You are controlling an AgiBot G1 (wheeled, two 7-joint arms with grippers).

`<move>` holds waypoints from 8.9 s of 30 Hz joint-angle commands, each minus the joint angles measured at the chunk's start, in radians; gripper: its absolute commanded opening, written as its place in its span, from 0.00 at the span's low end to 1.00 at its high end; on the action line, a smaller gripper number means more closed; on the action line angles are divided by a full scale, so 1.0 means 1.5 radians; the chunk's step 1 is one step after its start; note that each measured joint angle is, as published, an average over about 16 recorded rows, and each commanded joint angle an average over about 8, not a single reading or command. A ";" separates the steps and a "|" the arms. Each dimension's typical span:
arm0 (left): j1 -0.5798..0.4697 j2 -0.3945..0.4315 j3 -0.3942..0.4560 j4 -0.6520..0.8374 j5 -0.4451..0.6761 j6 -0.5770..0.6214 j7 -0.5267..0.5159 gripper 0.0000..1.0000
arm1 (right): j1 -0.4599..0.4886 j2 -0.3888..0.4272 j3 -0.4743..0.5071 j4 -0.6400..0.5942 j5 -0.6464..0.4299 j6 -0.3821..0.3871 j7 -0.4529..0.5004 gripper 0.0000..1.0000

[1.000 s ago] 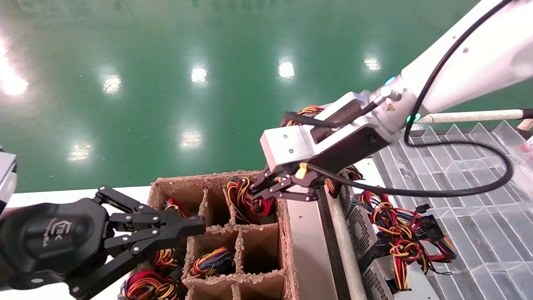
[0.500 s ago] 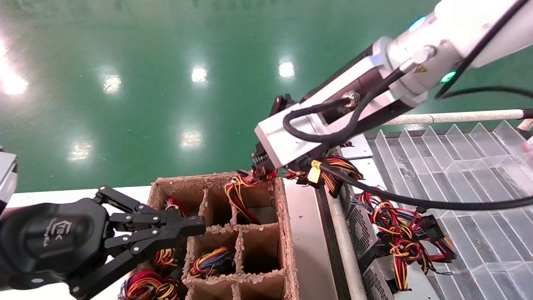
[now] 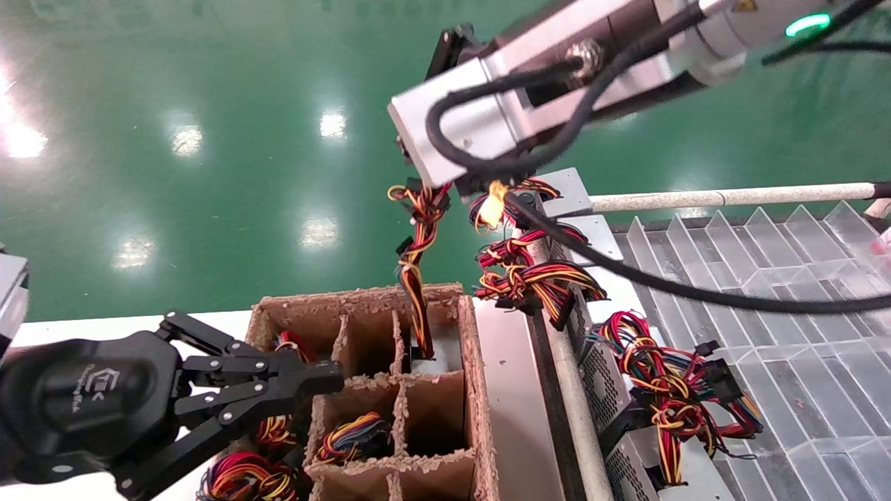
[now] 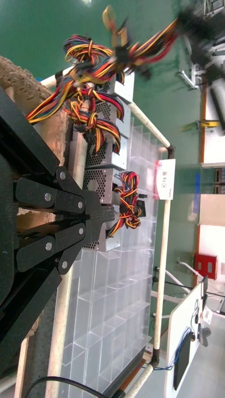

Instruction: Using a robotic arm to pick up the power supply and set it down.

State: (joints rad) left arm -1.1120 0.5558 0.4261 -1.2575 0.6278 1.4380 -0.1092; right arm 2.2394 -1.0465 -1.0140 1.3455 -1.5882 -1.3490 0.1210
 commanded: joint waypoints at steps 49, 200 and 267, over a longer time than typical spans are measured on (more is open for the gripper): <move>0.000 0.000 0.000 0.000 0.000 0.000 0.000 0.00 | 0.199 0.213 0.045 0.005 -0.274 -0.026 0.149 0.00; 0.000 0.000 0.000 0.000 0.000 0.000 0.000 0.00 | -0.262 0.115 0.068 -0.074 -0.005 0.176 0.195 1.00; 0.000 0.000 0.000 0.000 0.000 0.000 0.000 1.00 | -0.787 0.294 0.498 -0.040 0.584 -0.103 0.042 1.00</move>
State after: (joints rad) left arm -1.1119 0.5555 0.4266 -1.2573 0.6273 1.4376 -0.1089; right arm 1.0552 -0.6043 -0.2631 1.2856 -0.7074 -1.5060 0.1836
